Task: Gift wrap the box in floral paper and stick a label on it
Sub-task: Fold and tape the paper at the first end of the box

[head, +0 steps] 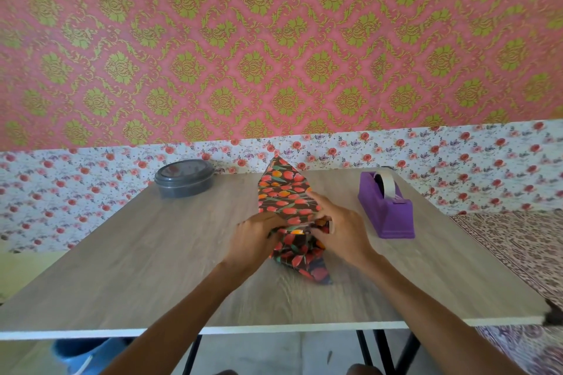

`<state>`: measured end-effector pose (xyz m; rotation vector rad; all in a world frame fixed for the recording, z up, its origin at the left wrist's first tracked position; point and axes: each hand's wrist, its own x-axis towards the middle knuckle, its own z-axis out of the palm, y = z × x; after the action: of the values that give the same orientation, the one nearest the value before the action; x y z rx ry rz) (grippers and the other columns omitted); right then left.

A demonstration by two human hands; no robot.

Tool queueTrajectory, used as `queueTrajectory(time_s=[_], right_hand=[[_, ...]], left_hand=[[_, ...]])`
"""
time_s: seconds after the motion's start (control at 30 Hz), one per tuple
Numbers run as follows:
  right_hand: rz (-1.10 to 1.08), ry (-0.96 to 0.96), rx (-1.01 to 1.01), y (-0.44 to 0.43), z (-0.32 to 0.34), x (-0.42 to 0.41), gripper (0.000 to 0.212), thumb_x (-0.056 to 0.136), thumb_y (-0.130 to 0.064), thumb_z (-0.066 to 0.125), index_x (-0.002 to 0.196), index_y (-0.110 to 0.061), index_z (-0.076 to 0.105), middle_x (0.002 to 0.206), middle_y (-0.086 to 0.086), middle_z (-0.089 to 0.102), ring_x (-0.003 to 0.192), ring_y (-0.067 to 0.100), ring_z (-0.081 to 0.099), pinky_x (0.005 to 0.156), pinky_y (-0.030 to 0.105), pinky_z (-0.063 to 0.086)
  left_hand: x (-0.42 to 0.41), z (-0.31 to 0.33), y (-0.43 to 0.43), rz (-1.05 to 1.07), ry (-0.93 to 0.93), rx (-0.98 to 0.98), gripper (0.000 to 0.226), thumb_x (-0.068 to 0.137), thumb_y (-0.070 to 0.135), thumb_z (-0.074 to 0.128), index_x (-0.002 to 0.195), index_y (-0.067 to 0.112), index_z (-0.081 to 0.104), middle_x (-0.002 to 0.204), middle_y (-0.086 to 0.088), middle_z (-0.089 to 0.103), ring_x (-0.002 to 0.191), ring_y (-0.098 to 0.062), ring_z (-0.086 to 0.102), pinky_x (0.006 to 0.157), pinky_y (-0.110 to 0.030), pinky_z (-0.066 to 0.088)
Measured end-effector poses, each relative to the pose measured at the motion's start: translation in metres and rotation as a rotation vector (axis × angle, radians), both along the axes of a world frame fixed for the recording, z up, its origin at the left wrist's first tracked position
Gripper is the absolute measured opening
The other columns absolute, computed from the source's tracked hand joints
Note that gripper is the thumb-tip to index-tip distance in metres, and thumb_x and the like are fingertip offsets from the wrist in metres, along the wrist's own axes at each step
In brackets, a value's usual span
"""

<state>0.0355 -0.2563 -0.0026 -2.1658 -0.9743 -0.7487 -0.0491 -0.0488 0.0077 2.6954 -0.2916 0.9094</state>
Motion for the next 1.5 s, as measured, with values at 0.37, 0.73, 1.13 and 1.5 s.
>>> queueTrajectory(time_s=[0.37,0.73,1.13,1.5], right_hand=[[0.012,-0.085,-0.008,0.004,-0.005,0.006,0.034,0.06,0.004,0.079,0.08,-0.023,0.079,0.088,-0.012,0.073,0.083,0.008,0.063,0.064,0.026,0.054],[0.098,-0.119,0.345,-0.008,0.062,-0.01,0.064,0.08,0.008,0.064,0.133,-0.021,0.042,0.116,-0.002,0.057,0.109,0.012,0.057,0.091,0.033,0.052],[0.06,-0.504,-0.13,-0.008,0.069,-0.009,0.048,0.082,-0.034,0.066,0.128,-0.02,0.062,0.116,0.002,0.06,0.104,0.023,0.053,0.09,0.034,0.046],[0.201,0.009,0.13,0.01,0.085,0.001,0.026,0.082,-0.051,0.067,0.1,-0.034,0.073,0.093,-0.016,0.065,0.08,0.006,0.06,0.065,0.019,0.04]], left_hand=[[0.0,-0.005,-0.003,-0.004,-0.073,0.048,0.035,0.069,-0.001,0.072,0.093,0.024,0.075,0.094,0.008,0.072,0.087,-0.015,0.067,0.064,-0.033,0.058],[0.009,0.077,-0.005,-0.015,-0.153,-0.5,0.025,0.078,0.001,0.072,0.095,0.02,0.078,0.09,0.01,0.071,0.08,0.002,0.062,0.07,-0.002,0.045],[0.024,0.121,0.003,-0.081,-0.083,-0.62,0.018,0.078,0.006,0.078,0.086,0.021,0.078,0.077,0.011,0.073,0.067,0.009,0.065,0.067,-0.01,0.052],[-0.013,0.1,0.007,-0.229,-0.184,-0.466,0.026,0.091,0.052,0.059,0.105,0.03,0.064,0.099,0.019,0.063,0.095,-0.004,0.059,0.078,-0.019,0.046]])
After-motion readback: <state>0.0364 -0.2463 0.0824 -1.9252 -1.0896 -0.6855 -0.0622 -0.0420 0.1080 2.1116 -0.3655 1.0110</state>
